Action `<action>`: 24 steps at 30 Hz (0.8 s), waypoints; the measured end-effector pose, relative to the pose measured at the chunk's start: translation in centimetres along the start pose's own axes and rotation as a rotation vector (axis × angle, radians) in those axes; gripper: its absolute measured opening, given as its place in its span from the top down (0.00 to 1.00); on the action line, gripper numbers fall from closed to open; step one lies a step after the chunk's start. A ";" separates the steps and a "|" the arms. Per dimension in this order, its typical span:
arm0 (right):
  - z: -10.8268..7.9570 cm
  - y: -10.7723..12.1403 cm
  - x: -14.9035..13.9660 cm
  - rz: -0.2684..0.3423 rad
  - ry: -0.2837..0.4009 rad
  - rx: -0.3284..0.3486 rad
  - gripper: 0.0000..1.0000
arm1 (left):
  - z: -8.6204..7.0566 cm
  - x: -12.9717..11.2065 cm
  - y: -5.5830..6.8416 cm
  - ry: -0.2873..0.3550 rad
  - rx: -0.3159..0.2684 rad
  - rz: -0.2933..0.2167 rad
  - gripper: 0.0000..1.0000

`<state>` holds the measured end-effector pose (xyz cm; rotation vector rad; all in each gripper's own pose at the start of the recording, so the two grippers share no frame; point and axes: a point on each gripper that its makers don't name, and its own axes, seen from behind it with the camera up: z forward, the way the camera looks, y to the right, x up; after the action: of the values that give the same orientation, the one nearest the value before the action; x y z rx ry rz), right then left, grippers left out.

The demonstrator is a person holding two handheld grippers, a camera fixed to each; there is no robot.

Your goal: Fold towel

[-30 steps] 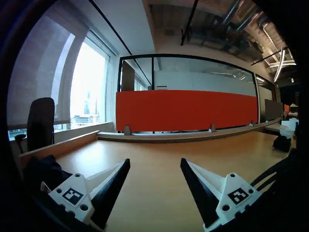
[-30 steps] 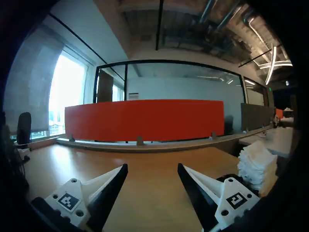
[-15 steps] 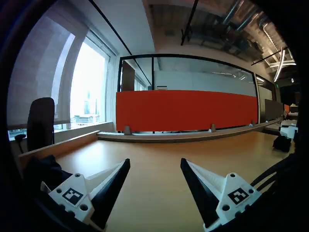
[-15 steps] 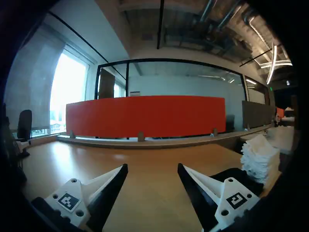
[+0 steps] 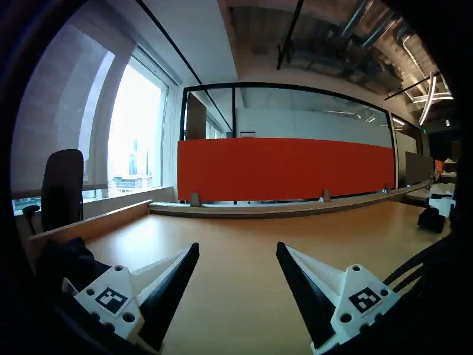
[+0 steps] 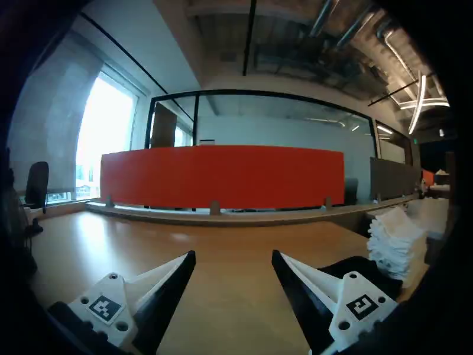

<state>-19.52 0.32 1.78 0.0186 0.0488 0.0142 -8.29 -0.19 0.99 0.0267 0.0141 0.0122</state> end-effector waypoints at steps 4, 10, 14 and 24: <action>0.0 0.1 -0.1 0.001 0.000 0.000 0.00 | 0.0 0.0 0.0 0.000 0.000 0.000 0.03; 0.0 0.1 -0.2 0.002 -0.001 0.000 0.00 | 0.0 0.1 0.0 0.000 0.000 0.000 0.03; 0.0 0.2 -0.2 0.002 -0.001 0.000 0.00 | 0.0 0.1 0.1 0.000 0.000 0.000 0.03; 0.0 0.1 -0.2 0.002 -0.001 0.000 0.00 | -0.1 0.1 0.0 0.000 0.000 0.000 0.03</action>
<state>-19.69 0.45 1.83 0.0184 0.0475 0.0167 -8.15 -0.20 0.87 0.0268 0.0139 0.0119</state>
